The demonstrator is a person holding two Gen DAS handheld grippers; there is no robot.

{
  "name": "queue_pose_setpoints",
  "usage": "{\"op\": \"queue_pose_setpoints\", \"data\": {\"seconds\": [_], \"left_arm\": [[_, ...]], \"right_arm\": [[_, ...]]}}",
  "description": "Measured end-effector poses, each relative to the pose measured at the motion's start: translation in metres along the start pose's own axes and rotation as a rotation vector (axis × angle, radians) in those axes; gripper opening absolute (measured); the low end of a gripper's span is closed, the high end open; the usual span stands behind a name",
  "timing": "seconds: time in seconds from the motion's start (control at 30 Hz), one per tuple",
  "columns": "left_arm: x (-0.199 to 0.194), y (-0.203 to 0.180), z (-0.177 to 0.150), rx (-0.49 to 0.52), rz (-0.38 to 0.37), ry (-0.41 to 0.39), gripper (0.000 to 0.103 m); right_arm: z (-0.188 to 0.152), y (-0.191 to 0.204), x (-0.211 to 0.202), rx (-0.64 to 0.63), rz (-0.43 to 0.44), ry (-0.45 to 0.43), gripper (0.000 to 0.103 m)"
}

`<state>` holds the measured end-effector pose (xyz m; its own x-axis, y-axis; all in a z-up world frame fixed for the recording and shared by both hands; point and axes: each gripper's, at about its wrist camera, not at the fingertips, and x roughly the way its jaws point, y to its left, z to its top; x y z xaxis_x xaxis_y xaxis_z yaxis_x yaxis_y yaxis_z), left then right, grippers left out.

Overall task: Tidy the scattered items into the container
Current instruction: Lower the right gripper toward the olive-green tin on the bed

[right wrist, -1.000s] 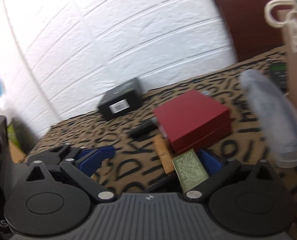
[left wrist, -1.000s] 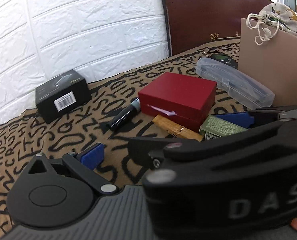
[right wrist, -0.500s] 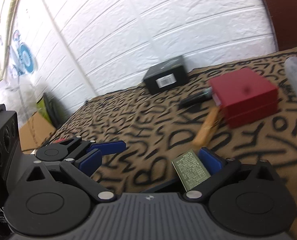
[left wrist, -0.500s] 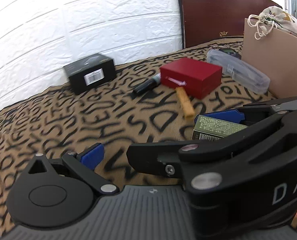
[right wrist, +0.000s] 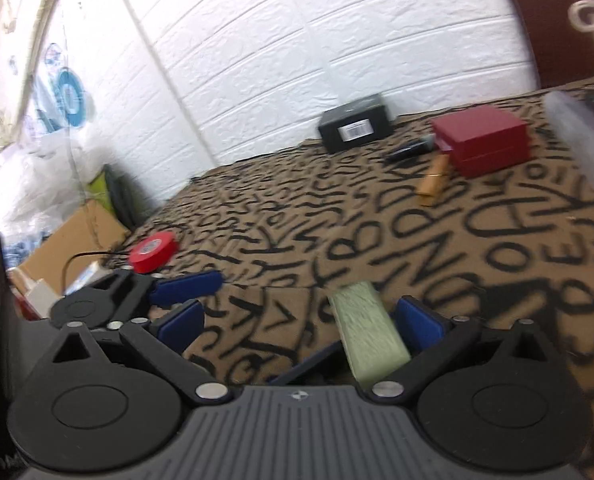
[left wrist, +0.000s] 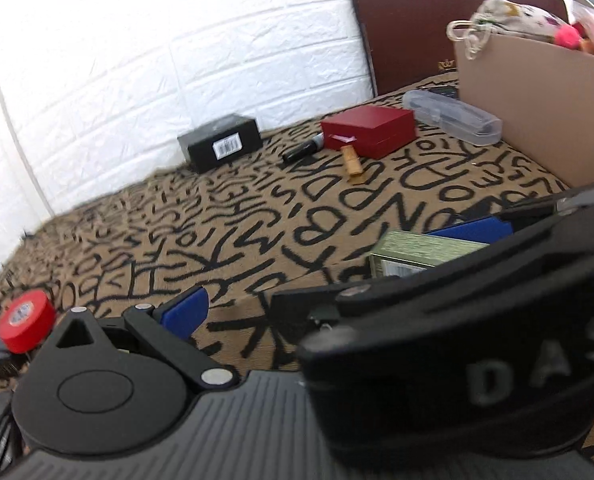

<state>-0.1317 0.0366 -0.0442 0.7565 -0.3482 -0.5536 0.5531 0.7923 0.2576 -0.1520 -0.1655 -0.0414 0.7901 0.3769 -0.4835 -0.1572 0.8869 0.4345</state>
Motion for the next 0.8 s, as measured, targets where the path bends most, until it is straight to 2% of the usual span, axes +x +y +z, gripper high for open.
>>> {"op": "queue_pose_setpoints", "data": {"seconds": [0.13,0.23,0.33,0.43,0.53,0.6,0.7,0.8], "left_arm": [[-0.003,-0.012,0.0,0.0,-0.035,0.002,0.102],[-0.008,-0.021,0.001,0.023,-0.053,-0.021,0.098],[-0.012,-0.036,-0.001,0.074,-0.081,-0.044,0.098],[-0.014,-0.048,-0.004,0.143,-0.069,-0.072,0.097],[-0.01,-0.046,-0.004,0.148,-0.077,-0.07,0.097],[-0.007,-0.042,-0.003,0.142,-0.089,-0.066,0.098],[-0.003,-0.041,-0.005,0.179,-0.087,-0.077,0.103],[-0.001,-0.042,-0.004,0.206,-0.087,-0.087,0.103]], "right_arm": [[-0.007,-0.007,-0.014,0.013,-0.031,0.001,0.103],[-0.011,-0.015,-0.026,0.034,-0.015,-0.005,0.103],[-0.015,-0.021,-0.04,0.042,0.004,-0.069,0.103],[-0.017,-0.025,-0.042,0.024,-0.03,-0.09,0.103],[-0.019,-0.026,-0.042,-0.009,-0.058,-0.115,0.103],[-0.018,-0.026,-0.041,-0.019,-0.077,-0.109,0.103],[-0.012,-0.026,-0.034,-0.068,-0.108,-0.049,0.103],[-0.005,-0.022,-0.029,-0.174,-0.159,-0.028,0.103]]}}
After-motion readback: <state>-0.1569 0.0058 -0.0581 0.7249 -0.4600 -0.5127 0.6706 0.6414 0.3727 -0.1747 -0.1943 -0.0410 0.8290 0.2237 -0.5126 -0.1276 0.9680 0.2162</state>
